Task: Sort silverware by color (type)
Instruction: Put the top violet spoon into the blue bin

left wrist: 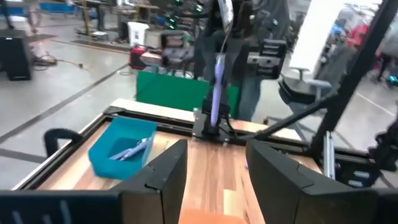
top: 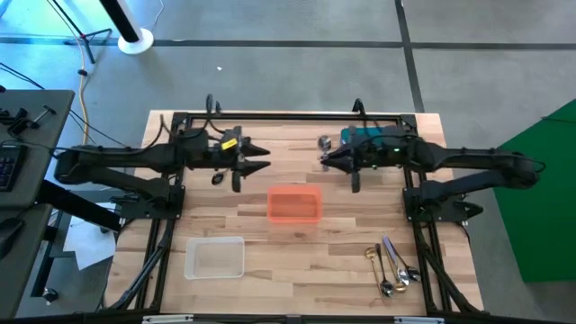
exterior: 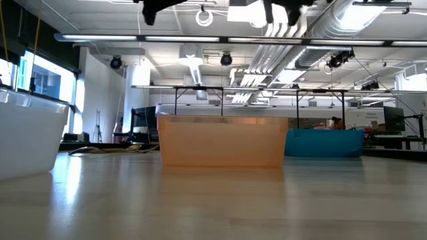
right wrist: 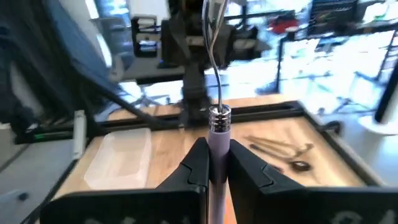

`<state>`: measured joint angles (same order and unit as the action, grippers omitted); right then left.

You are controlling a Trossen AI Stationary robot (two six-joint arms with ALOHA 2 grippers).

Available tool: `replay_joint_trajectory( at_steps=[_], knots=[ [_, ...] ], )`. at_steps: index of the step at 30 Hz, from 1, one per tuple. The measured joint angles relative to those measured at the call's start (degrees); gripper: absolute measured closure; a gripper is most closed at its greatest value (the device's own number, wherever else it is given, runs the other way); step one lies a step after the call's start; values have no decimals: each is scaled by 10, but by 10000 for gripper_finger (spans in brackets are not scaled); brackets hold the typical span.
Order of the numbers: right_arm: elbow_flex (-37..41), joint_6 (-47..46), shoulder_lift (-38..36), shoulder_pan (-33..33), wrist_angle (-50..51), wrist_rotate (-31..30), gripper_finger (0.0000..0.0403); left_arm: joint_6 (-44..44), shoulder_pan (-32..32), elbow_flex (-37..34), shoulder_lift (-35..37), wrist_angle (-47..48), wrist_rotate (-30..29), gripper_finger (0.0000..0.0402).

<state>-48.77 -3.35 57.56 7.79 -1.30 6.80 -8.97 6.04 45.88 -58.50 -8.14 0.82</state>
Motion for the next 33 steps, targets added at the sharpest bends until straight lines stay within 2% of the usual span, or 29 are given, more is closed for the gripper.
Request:
replay_joint_trajectory(
  at_steps=[5, 8, 33],
  knots=[
    [0, 10, -70, 0, 70, -49, 384, -20, -1, -59, 39, -44, -17, 246],
    [0, 15, -92, 0, 80, -53, 384, -24, -1, -74, 48, -63, -17, 246],
    [0, 36, -91, 0, 71, -48, 384, -9, -1, -76, 49, -84, -44, 246]
  ],
)
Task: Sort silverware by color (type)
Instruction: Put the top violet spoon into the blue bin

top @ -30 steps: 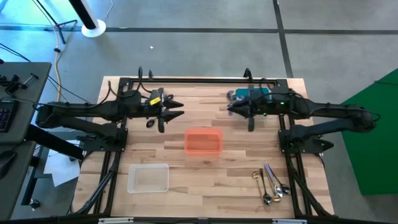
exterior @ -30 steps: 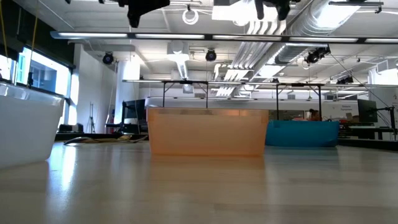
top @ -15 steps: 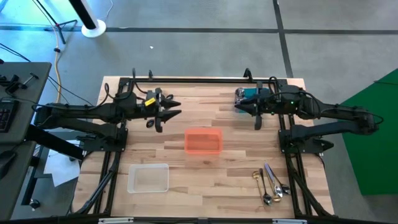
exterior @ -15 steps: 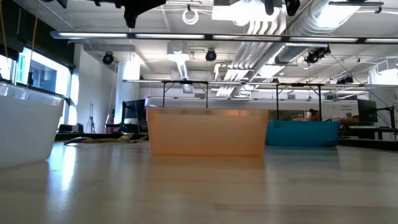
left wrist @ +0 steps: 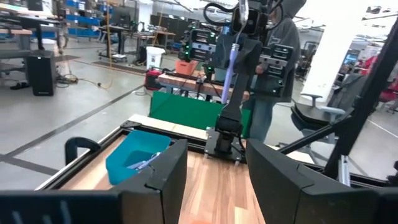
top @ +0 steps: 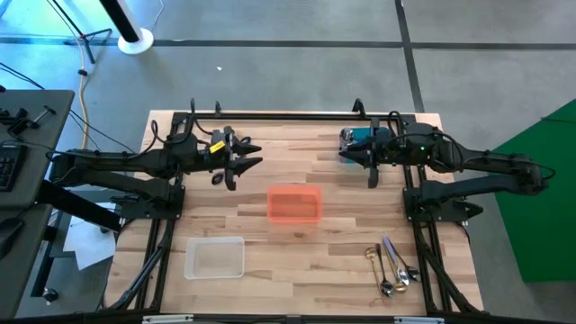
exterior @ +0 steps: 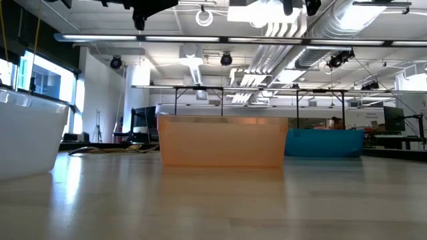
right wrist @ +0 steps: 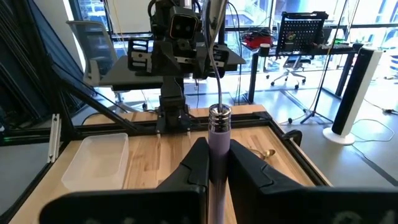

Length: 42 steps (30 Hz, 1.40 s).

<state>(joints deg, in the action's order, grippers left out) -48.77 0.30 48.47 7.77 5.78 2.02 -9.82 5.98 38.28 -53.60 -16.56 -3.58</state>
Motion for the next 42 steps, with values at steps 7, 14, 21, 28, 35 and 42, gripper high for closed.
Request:
replay_joint_trajectory(
  at_steps=[7, 14, 21, 28, 35, 42],
  knots=[
    [0, -3, 0, 0, 0, 0, 384, 0, 0, 0, 0, 0, -17, 246],
    [0, -24, 0, 0, 0, 0, 384, 0, 0, 0, 0, 0, -16, 246],
    [0, -32, 0, 1, 0, -5, 384, 0, 0, 0, 0, 0, -16, 246],
    [0, -35, 0, 2, 0, -5, 384, 0, 0, 0, 0, 0, -16, 246],
    [0, -44, 0, 2, 10, -5, 384, 0, 0, 0, 0, 0, -15, 246],
    [0, -54, 0, 2, 10, -5, 384, -1, 0, 0, 0, 0, -15, 246]
  ],
)
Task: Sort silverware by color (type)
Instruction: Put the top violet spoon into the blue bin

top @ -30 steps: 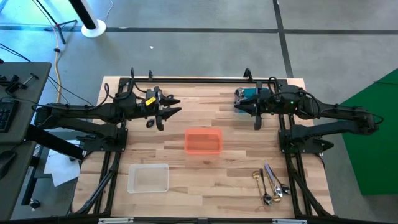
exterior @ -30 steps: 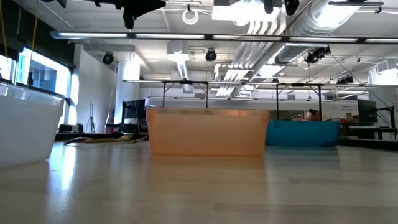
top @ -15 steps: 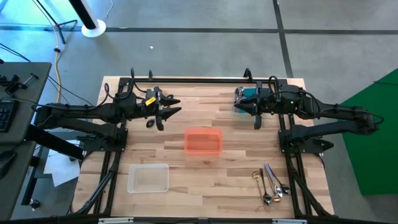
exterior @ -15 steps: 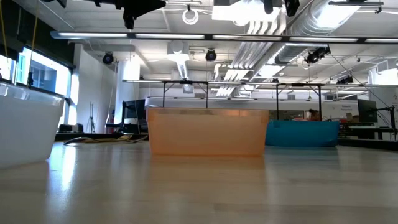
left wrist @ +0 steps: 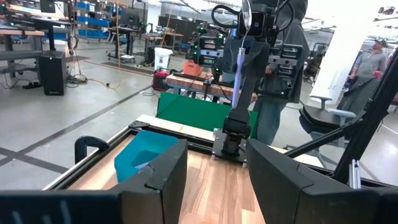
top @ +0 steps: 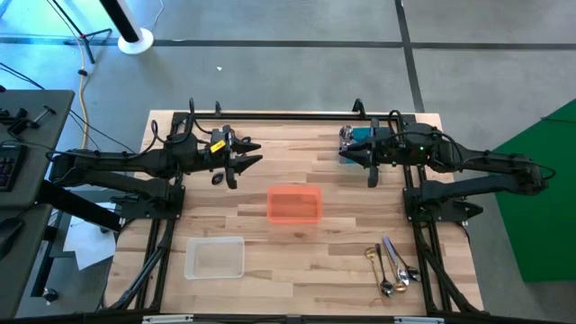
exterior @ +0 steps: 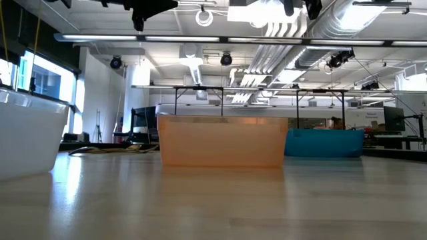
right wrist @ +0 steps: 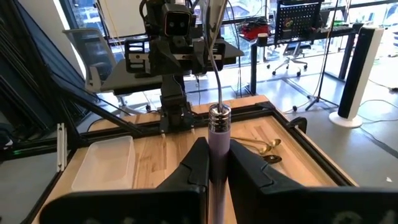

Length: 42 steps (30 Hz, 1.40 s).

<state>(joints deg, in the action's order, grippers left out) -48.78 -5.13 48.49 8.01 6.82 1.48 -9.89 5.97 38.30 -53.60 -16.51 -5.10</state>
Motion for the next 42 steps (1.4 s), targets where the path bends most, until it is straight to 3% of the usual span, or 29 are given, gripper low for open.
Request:
replay_joint_trajectory(
  at_steps=[8, 15, 18, 22, 26, 32, 42],
  knots=[
    [-3, -24, 11, 28, 22, -44, 384, 0, 0, 0, 0, 0, 0, 246],
    [-52, -43, 39, 126, 247, -128, 384, -5, 0, 0, 0, 0, 0, 246],
    [-57, -30, 61, 190, 342, -106, 384, -5, 1, 0, 0, 0, -1, 246],
    [-57, 55, 118, 277, 438, -55, 384, -5, 1, 0, 0, 0, -1, 246],
    [-57, 158, 183, 348, 469, -37, 384, -5, 1, 0, 0, 0, -1, 246],
    [-57, 286, 275, 406, 482, -26, 384, -5, 1, 0, 0, 0, -2, 246],
    [-57, 350, 383, 434, 454, -23, 384, -11, 1, 0, 0, -1, -3, 246]
  ],
)
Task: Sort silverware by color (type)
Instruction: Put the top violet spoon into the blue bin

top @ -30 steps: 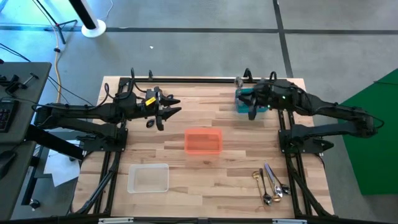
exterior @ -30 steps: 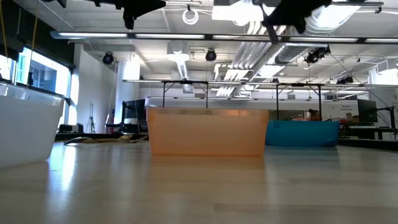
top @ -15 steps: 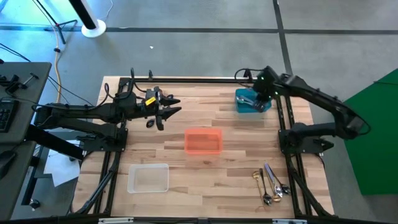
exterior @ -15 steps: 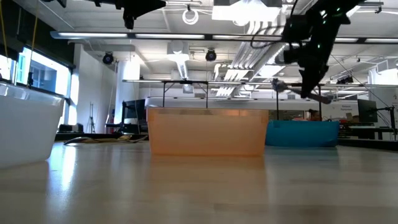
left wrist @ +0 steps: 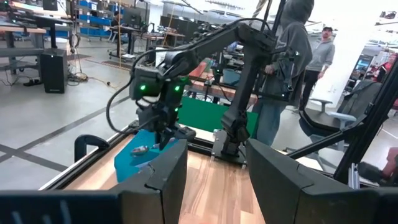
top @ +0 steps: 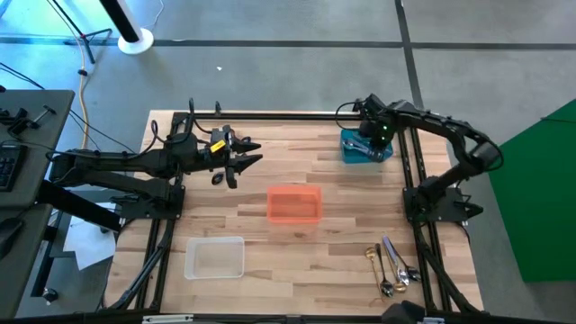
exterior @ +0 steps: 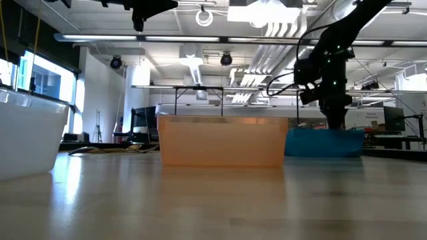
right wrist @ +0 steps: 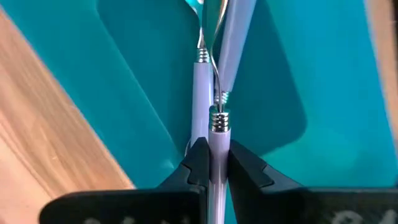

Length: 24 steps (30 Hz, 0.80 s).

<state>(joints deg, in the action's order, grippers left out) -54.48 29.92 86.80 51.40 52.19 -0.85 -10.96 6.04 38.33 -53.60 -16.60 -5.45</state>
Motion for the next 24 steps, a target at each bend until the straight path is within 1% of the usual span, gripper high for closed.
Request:
replay_joint_trajectory(
  at_steps=[4, 16, 24],
  knots=[
    [0, 1, 29, 0, -18, 4, 384, -3, 0, 0, 0, 0, 0, 246],
    [0, 15, 80, 0, -44, 5, 384, -10, 0, 0, 0, 0, -9, 246],
    [-2, 8, 90, 0, -49, 5, 384, -10, 0, 0, 0, 0, -12, 246]
  ],
)
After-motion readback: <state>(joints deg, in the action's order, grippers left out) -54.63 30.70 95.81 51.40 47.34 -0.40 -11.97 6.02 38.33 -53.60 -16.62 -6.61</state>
